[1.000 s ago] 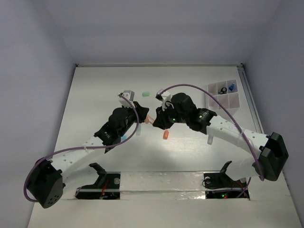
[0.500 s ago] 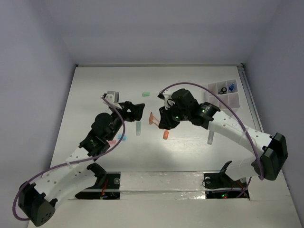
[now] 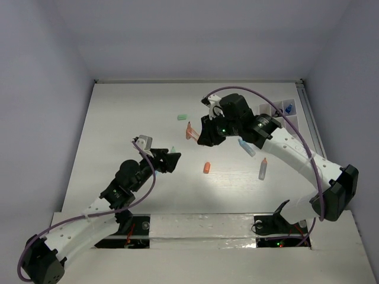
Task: Sort the stationery into containers
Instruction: Close the pen cap on the pen.
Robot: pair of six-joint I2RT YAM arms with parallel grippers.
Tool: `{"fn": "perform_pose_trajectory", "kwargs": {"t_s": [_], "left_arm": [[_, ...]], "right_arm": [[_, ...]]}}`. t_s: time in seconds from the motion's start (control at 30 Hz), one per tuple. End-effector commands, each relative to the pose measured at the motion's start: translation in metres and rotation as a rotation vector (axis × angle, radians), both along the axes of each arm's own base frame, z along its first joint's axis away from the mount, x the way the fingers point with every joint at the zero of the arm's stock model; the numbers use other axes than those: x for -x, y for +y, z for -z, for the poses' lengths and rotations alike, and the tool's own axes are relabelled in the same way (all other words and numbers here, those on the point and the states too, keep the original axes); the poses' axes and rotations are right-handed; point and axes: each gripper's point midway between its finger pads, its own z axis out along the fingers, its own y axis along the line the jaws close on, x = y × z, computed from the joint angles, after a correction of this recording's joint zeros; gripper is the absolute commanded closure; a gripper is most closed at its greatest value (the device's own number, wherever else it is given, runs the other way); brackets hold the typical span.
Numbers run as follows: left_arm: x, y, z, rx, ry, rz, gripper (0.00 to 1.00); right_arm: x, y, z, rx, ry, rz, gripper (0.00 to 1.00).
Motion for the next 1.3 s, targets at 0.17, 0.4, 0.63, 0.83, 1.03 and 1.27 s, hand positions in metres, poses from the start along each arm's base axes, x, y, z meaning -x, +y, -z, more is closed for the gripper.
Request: {"fn": "perform_pose_trajectory", "kwargs": {"t_s": [0.17,0.4,0.63,0.83,1.03,1.27], "left_arm": [[0.003,-0.018,-0.052,0.058,-0.235,0.063,0.38],[-0.006,-0.018,-0.078,0.067,-0.324,0.000,0.36],[-0.011,-0.020,-0.085,0.062,-0.354,-0.024,0.35],[-0.012,-0.025,-0.095,0.038,-0.393,-0.016,0.34],[-0.016,-0.030,-0.097,0.030,-0.395,-0.012,0.36],[-0.019,-0.033,-0.097,0.015,-0.395,-0.015,0.52]], "right_arm": [[0.009,0.012,-0.034,-0.090,0.039,-0.052,1.00],[0.017,0.015,-0.049,-0.137,0.092,-0.093,1.00],[0.026,0.015,-0.057,-0.157,0.107,-0.125,1.00],[0.033,0.015,-0.053,-0.163,0.130,-0.150,1.00],[0.038,0.018,-0.053,-0.181,0.146,-0.178,1.00],[0.041,0.020,-0.054,-0.196,0.155,-0.200,1.00]]}}
